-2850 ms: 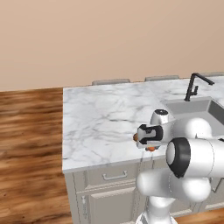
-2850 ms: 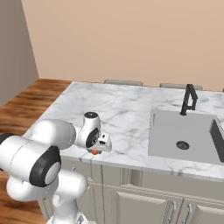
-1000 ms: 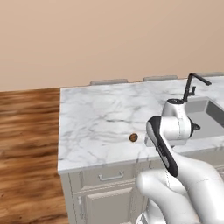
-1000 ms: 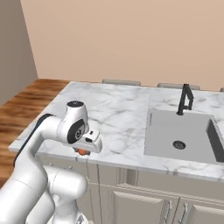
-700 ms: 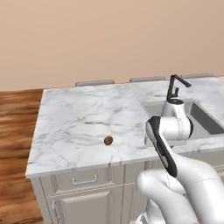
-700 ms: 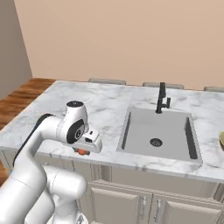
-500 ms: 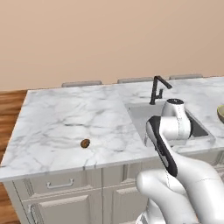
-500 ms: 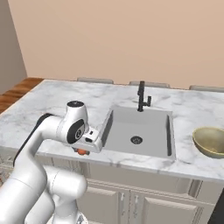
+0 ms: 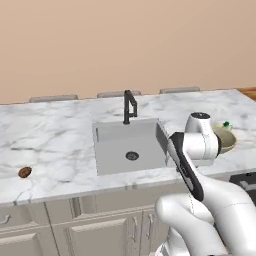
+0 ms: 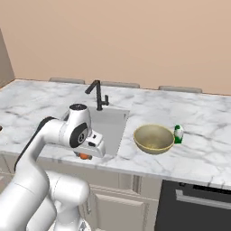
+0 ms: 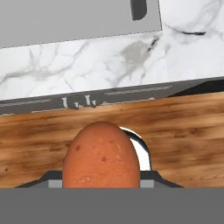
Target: Gather the eggs and milk located in the vicinity of the sink area and place them right next to the bowl.
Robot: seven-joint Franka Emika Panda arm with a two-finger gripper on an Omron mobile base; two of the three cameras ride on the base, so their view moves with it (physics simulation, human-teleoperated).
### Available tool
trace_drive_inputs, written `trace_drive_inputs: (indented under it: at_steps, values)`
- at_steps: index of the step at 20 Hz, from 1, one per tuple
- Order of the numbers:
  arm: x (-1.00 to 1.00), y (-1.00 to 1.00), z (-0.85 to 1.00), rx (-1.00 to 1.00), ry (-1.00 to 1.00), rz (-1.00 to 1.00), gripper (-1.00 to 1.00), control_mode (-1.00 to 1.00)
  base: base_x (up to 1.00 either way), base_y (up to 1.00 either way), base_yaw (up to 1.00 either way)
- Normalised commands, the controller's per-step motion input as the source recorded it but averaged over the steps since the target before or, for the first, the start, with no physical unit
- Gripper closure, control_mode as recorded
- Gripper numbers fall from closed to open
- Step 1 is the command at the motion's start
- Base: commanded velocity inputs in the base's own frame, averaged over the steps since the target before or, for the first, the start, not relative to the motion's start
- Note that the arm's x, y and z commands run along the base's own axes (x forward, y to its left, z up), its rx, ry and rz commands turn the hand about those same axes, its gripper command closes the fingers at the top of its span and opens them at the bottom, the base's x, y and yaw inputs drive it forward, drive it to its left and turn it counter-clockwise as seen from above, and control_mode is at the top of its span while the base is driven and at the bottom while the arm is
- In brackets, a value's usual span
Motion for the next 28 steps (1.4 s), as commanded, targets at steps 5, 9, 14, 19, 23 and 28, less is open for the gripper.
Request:
trace_drive_inputs:
  at_steps: [5,9,14,19,23,28]
  values:
    - [0.00,0.00,0.00,0.00,0.00,0.00,1.00,1.00,0.11,-1.00,0.02]
    - [0.00,0.00,0.00,0.00,0.00,0.00,1.00,1.00,0.12,-1.00,0.03]
    - [0.00,0.00,0.00,0.00,0.00,0.00,1.00,1.00,0.18,-0.66,0.12]
    - [0.00,0.00,0.00,0.00,0.00,0.00,1.00,1.00,0.38,-0.42,0.18]
    - [0.00,0.00,0.00,0.00,0.00,0.00,1.00,1.00,0.39,-0.07,0.16]
    - [0.00,0.00,0.00,0.00,0.00,0.00,1.00,1.00,0.28,0.00,0.09]
